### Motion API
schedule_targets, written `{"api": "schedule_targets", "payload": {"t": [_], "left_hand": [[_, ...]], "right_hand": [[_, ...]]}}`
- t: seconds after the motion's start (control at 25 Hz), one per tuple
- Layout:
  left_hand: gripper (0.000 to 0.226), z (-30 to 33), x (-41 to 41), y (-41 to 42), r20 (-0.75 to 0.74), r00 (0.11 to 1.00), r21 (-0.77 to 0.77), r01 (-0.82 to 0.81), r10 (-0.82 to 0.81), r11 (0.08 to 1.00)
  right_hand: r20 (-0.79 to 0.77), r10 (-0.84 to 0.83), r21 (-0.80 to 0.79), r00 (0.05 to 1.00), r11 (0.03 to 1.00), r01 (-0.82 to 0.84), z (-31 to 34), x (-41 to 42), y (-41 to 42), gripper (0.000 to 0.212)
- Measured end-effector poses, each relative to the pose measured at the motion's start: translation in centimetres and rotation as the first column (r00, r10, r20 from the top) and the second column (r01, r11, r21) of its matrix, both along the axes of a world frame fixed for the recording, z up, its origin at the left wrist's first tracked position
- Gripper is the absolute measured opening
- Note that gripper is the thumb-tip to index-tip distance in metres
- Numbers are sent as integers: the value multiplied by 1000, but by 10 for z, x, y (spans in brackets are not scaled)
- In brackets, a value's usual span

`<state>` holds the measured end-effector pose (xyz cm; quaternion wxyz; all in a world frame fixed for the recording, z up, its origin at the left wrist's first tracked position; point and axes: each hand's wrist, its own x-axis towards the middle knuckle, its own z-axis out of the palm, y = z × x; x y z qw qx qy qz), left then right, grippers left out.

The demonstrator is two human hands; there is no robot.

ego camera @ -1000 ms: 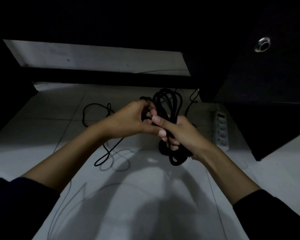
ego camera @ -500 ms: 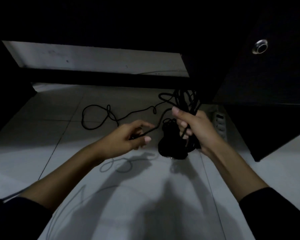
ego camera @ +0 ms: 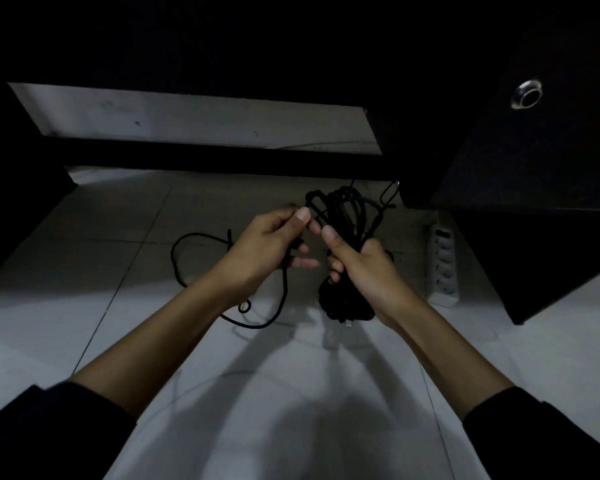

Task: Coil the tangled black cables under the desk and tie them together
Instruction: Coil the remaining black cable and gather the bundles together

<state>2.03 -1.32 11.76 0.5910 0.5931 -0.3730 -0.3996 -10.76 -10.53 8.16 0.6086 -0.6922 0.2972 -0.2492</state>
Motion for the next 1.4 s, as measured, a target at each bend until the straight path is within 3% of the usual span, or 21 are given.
{"api": "schedule_targets", "payload": {"t": [0.12, 0.28, 0.36, 0.48, 0.6, 0.72, 0.92, 1.08, 1.2, 1.4], "left_hand": [[16, 4, -1, -3, -106, 992, 12, -70, 71, 997], [20, 8, -4, -5, 96, 986, 19, -135, 133, 991], [21, 7, -2, -5, 102, 986, 26, -132, 129, 991], [20, 6, 1, -4, 102, 990, 34, -100, 96, 994], [18, 7, 2, -4, 132, 988, -21, -71, 74, 997], [18, 0, 4, -2, 233, 971, -42, -48, 56, 998], [45, -25, 8, 16, 225, 920, 199, 278, -320, 940], [23, -35, 13, 25, 210, 895, 251, 339, -393, 907], [27, -40, 15, 29, 189, 866, 251, 414, -464, 875], [33, -62, 23, 40, 307, 705, 489, 459, -639, 742]], "right_hand": [[11, 34, -41, 999, 999, -33, 5, -1, 4, 33], [22, 77, -124, 997, 989, -74, 7, 1, 8, 34], [34, 90, -138, 995, 987, -84, 7, 3, 8, 50], [36, 68, -158, 997, 986, -62, 8, 4, 7, 42], [39, 14, -64, 999, 998, -11, 9, 5, 8, 29], [64, -26, 20, 998, 999, 25, 12, 5, 9, 34], [190, -130, 236, 973, 968, 84, 21, 7, 1, 36], [276, -188, 346, 943, 934, 85, 21, 9, -2, 41], [326, -236, 429, 915, 900, 79, 21, 12, -4, 37], [356, -214, 488, 910, 873, 14, 23, 11, -10, 28]]}}
